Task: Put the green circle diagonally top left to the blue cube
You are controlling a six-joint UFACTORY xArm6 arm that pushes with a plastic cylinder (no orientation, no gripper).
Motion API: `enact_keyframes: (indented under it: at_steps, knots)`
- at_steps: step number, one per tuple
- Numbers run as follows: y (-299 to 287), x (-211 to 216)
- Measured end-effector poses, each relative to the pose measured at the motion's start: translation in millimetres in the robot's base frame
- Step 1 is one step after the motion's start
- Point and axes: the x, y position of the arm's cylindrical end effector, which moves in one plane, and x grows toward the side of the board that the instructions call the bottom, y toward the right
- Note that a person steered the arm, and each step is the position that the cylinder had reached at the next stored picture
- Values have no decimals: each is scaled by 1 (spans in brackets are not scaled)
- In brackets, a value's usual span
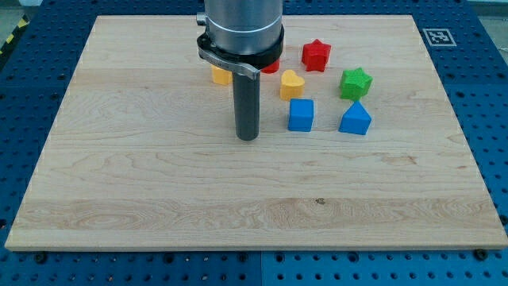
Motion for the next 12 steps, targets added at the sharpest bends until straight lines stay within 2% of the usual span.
enact_keyframes:
  at_steps: [6, 7, 8, 9, 10, 12]
  knots:
    - [0, -38]
    - [0, -30]
    - [-1, 10]
    - [-3, 77]
    - [-8, 102]
    - [-8, 109]
